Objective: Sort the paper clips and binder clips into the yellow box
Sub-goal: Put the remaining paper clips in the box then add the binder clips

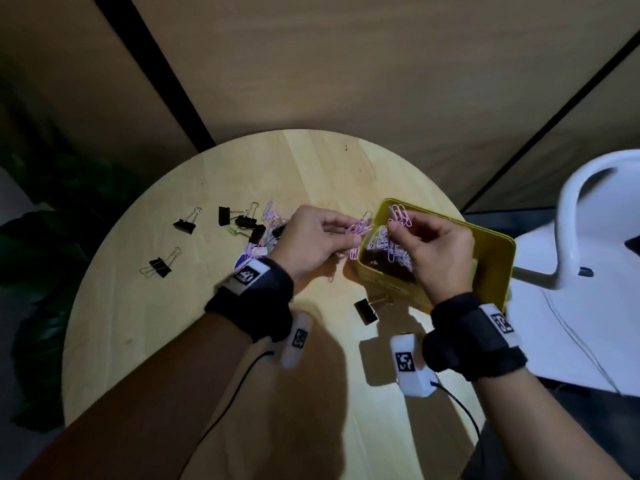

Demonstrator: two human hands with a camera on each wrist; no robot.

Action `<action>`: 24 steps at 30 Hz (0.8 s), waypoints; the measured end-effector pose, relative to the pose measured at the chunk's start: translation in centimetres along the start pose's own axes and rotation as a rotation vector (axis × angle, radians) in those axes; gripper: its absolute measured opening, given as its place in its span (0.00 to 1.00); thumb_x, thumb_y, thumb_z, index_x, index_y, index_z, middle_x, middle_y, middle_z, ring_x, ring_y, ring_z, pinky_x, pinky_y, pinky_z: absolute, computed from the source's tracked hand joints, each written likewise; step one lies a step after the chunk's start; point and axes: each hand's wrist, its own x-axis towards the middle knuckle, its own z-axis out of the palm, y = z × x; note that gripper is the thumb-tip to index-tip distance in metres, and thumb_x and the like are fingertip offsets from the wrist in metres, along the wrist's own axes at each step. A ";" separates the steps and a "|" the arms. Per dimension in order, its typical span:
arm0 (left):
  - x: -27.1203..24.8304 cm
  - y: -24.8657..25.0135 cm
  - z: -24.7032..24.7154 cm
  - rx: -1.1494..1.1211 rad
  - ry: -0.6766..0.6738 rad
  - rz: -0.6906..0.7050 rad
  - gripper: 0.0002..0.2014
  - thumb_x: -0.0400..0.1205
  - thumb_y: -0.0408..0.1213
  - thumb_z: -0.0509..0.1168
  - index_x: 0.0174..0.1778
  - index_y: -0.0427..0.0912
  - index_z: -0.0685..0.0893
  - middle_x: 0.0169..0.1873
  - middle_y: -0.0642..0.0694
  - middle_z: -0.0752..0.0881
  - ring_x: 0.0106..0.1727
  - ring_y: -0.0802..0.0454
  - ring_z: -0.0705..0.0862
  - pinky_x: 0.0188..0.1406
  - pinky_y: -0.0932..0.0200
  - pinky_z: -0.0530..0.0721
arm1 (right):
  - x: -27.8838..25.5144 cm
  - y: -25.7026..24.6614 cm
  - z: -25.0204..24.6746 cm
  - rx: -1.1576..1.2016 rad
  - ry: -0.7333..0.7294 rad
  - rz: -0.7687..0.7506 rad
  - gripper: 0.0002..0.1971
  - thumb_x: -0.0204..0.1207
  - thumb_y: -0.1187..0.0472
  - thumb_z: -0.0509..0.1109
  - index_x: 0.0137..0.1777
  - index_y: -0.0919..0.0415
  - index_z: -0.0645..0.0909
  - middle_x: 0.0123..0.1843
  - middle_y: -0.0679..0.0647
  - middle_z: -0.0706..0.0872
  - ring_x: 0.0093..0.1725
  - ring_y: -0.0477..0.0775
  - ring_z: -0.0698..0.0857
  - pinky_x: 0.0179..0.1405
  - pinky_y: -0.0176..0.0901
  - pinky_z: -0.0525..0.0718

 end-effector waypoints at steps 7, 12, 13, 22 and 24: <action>3.9 -0.2 7.0 0.612 -0.016 0.020 0.14 0.71 0.36 0.76 0.53 0.44 0.89 0.50 0.43 0.89 0.47 0.49 0.87 0.53 0.54 0.86 | 3.4 2.9 -0.7 -0.498 -0.123 0.057 0.12 0.73 0.56 0.75 0.55 0.57 0.88 0.53 0.58 0.91 0.54 0.57 0.86 0.60 0.48 0.84; 4.2 -0.7 7.3 0.762 -0.083 0.051 0.18 0.75 0.37 0.72 0.62 0.49 0.85 0.57 0.40 0.86 0.53 0.44 0.86 0.60 0.53 0.83 | 3.6 3.3 -0.3 -0.586 -0.198 0.056 0.16 0.74 0.56 0.72 0.62 0.53 0.85 0.56 0.63 0.88 0.63 0.64 0.81 0.62 0.52 0.83; 4.0 -0.8 7.1 0.728 -0.082 0.064 0.18 0.75 0.36 0.72 0.62 0.49 0.85 0.56 0.41 0.86 0.51 0.47 0.87 0.60 0.54 0.83 | 3.6 3.3 -0.3 -0.581 -0.205 0.042 0.16 0.75 0.57 0.71 0.62 0.52 0.85 0.56 0.62 0.88 0.64 0.64 0.80 0.62 0.53 0.83; 1.4 -2.4 -0.9 0.192 0.128 0.043 0.06 0.78 0.29 0.69 0.48 0.40 0.88 0.39 0.39 0.90 0.37 0.49 0.88 0.40 0.55 0.88 | 1.1 0.4 2.2 -0.495 -0.174 -0.286 0.12 0.78 0.62 0.66 0.57 0.56 0.86 0.58 0.55 0.84 0.57 0.55 0.83 0.58 0.46 0.81; 1.1 -4.2 -4.3 0.194 0.160 0.007 0.08 0.79 0.26 0.66 0.44 0.42 0.88 0.39 0.38 0.90 0.38 0.48 0.89 0.43 0.53 0.87 | 0.3 -0.3 3.8 -0.495 -0.250 -0.374 0.13 0.78 0.62 0.64 0.58 0.55 0.86 0.59 0.54 0.82 0.57 0.52 0.81 0.57 0.43 0.80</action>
